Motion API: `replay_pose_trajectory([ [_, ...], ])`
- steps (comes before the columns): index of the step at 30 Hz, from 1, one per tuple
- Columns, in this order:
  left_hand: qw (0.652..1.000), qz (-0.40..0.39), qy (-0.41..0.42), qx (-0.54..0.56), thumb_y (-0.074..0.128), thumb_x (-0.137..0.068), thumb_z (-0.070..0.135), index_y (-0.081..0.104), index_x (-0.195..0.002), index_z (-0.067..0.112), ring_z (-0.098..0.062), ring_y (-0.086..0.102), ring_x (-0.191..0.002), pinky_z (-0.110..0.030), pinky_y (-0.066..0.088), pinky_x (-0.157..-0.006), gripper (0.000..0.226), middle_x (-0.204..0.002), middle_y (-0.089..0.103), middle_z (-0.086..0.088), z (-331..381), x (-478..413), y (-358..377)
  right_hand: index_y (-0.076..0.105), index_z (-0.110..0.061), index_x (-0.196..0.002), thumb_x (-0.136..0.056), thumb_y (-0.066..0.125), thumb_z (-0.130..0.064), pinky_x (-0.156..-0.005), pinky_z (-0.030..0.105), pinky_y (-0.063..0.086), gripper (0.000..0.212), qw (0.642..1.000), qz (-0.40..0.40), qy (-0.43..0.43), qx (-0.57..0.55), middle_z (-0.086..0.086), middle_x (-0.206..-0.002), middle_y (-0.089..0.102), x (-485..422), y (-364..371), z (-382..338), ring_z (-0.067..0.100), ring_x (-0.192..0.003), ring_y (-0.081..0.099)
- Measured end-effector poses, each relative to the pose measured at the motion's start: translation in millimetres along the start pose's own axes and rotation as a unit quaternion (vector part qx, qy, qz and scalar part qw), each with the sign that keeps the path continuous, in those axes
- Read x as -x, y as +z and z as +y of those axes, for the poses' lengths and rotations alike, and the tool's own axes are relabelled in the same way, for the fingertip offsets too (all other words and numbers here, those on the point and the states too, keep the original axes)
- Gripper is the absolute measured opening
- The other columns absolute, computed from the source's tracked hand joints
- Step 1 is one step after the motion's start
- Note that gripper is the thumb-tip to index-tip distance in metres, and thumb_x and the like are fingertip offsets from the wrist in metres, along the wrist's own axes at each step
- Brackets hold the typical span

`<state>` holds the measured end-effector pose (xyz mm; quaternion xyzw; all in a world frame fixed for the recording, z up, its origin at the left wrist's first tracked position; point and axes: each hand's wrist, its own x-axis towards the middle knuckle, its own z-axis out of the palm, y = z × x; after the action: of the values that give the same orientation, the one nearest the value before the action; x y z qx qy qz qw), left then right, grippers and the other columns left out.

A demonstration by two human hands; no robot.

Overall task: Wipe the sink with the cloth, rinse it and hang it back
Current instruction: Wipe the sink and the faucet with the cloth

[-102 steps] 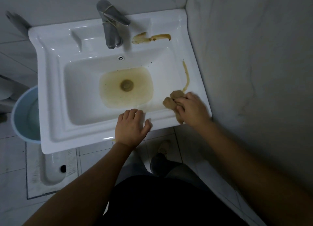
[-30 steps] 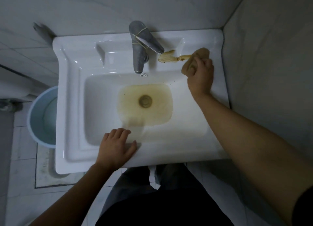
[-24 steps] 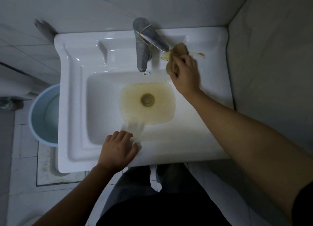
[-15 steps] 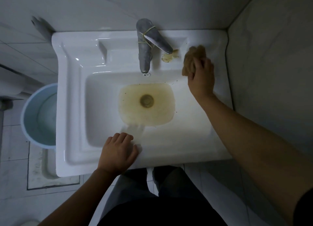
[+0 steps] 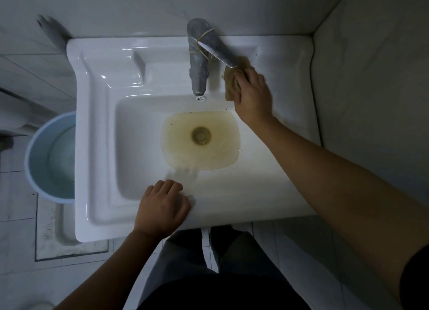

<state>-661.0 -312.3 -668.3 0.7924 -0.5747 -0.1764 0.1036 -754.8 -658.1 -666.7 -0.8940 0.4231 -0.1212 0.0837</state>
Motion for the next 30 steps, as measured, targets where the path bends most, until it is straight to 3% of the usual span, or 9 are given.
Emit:
replay_pose_trajectory([
  [5,1.000,0.009,0.003,0.004,0.045,-0.092,0.046,0.065,-0.094,0.014,-0.025,0.057,-0.077,-0.035,0.045,-0.069,0.038,-0.093,0.065,-0.002,1.0,0.3,-0.2,0.054,-0.016,-0.130,-0.080,0.065,-0.017,-0.097,0.038,0.045,0.051,0.998,-0.054,0.016,0.042,0.009,-0.140,0.052,-25.6,-3.4,-2.8,0.034,-0.114,0.051],
  [9,1.000,0.018,0.007,0.004,0.049,-0.092,0.047,0.065,-0.092,0.015,-0.024,0.056,-0.076,-0.033,0.043,-0.068,0.036,-0.091,0.064,-0.001,-0.4,1.0,1.5,0.052,-0.019,-0.134,-0.081,0.063,-0.021,-0.100,0.041,0.041,0.054,0.997,-0.057,0.043,0.040,0.010,-0.142,0.049,-27.9,2.5,-12.7,0.035,-0.120,0.047],
  [14,1.000,0.019,0.007,0.005,0.049,-0.092,0.045,0.065,-0.091,0.015,-0.024,0.057,-0.076,-0.034,0.043,-0.067,0.034,-0.090,0.065,-0.001,0.6,0.3,0.4,0.056,-0.020,-0.133,-0.080,0.061,-0.023,-0.096,0.041,0.045,0.053,0.997,-0.057,-0.055,0.004,0.007,-0.139,0.052,-4.0,5.2,-12.0,0.033,-0.117,0.047],
  [20,1.000,0.027,0.009,0.007,0.050,-0.091,0.044,0.065,-0.092,0.014,-0.024,0.057,-0.076,-0.033,0.044,-0.067,0.033,-0.090,0.064,-0.001,0.7,0.9,0.3,0.060,-0.018,-0.131,-0.082,0.045,-0.034,-0.082,0.039,0.047,0.054,0.999,-0.023,-0.048,0.000,0.010,-0.132,0.057,5.6,-9.6,22.3,0.036,-0.111,0.051],
  [25,0.999,0.033,0.008,0.009,0.051,-0.091,0.044,0.065,-0.091,0.015,-0.023,0.055,-0.074,-0.034,0.044,-0.066,0.032,-0.088,0.063,-0.001,0.6,1.0,1.6,0.057,-0.017,-0.133,-0.084,0.058,-0.019,-0.093,0.042,0.046,0.050,0.999,-0.020,0.023,0.031,0.011,-0.138,0.053,-14.0,7.8,-1.5,0.036,-0.112,0.049],
  [27,0.999,0.035,0.010,0.008,0.051,-0.091,0.043,0.064,-0.090,0.015,-0.022,0.054,-0.073,-0.033,0.043,-0.065,0.030,-0.088,0.063,-0.001,0.4,0.9,1.9,0.056,-0.019,-0.134,-0.084,0.058,-0.023,-0.096,0.042,0.044,0.050,0.999,-0.018,0.008,0.031,0.009,-0.140,0.053,-19.0,17.9,-19.4,0.036,-0.115,0.049],
  [30,0.999,0.035,0.013,0.007,0.052,-0.091,0.043,0.064,-0.089,0.016,-0.021,0.053,-0.072,-0.031,0.040,-0.065,0.030,-0.087,0.062,0.000,0.6,0.4,1.7,0.055,-0.023,-0.136,-0.089,0.054,-0.046,-0.103,0.043,0.040,0.052,0.999,-0.035,-0.017,0.015,0.003,-0.143,0.051,-21.3,29.5,-43.2,0.032,-0.124,0.045],
])
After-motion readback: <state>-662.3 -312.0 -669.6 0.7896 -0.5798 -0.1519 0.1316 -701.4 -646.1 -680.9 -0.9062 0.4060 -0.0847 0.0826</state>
